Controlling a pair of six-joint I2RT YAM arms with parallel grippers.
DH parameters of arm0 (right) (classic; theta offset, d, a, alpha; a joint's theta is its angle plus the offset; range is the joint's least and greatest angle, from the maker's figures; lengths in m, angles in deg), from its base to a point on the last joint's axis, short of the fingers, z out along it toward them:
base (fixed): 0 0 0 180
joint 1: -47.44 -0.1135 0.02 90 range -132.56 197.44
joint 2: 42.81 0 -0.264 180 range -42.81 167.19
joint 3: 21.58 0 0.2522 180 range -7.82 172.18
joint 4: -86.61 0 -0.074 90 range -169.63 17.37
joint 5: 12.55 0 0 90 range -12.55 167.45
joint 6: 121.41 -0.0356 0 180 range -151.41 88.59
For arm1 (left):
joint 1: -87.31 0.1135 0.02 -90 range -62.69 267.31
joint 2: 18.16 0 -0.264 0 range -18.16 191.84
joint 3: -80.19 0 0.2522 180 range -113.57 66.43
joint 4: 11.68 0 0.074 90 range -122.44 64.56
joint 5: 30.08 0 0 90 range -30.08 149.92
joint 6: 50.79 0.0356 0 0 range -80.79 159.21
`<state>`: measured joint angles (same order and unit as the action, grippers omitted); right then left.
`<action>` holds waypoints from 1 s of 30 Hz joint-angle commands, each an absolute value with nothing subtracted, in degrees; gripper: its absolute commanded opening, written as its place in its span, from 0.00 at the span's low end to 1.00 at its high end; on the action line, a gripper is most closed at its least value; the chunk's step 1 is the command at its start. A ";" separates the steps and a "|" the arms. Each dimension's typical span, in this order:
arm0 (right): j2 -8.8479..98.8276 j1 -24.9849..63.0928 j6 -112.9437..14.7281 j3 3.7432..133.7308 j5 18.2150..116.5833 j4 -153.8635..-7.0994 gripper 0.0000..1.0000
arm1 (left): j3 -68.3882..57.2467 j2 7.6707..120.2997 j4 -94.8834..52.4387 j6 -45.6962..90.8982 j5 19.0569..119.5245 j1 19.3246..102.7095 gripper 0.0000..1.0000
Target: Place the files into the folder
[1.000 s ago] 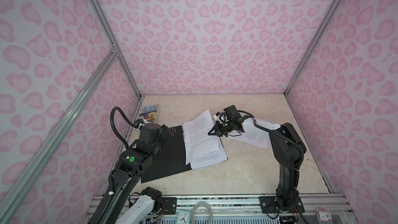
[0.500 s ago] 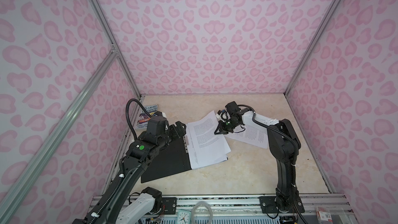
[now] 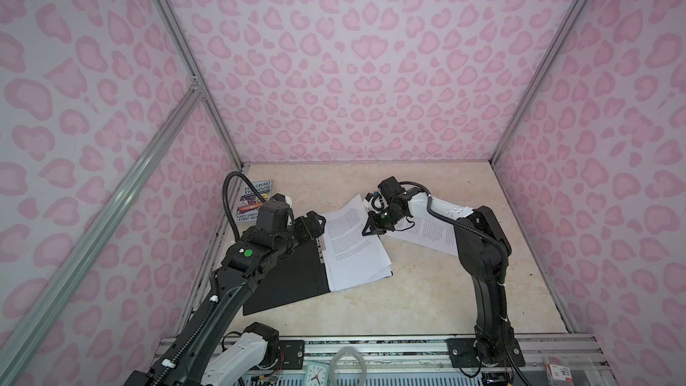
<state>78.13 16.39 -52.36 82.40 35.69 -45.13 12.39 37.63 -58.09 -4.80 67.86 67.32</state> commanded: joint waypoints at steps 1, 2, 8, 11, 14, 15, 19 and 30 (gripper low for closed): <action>78.48 16.15 -54.25 82.02 36.73 -45.82 0.00 | 12.29 38.25 -56.38 -5.01 68.97 67.31 0.97; 78.31 16.03 -54.84 81.77 36.85 -46.37 0.00 | 12.25 38.43 -56.42 -5.13 69.02 67.29 0.97; 78.72 16.06 -56.88 81.69 36.28 -48.13 0.00 | 12.20 38.95 -56.46 -5.28 69.41 67.34 0.97; 78.83 16.02 -57.14 81.83 36.45 -48.17 0.00 | 12.20 39.07 -56.47 -5.26 69.24 67.35 0.97; 78.81 16.06 -57.49 81.83 36.56 -48.34 0.00 | 12.25 39.15 -56.47 -5.41 69.24 67.34 0.97; 78.91 15.93 -57.66 81.83 36.49 -48.43 0.00 | 12.29 39.24 -56.47 -5.42 69.17 67.32 0.97; 79.08 15.94 -58.17 81.50 36.15 -48.93 0.00 | 12.20 39.63 -56.49 -5.32 69.16 67.35 0.97; 79.27 15.40 -57.71 81.31 35.57 -48.91 0.00 | 12.02 40.55 -56.29 -5.16 69.07 67.33 0.97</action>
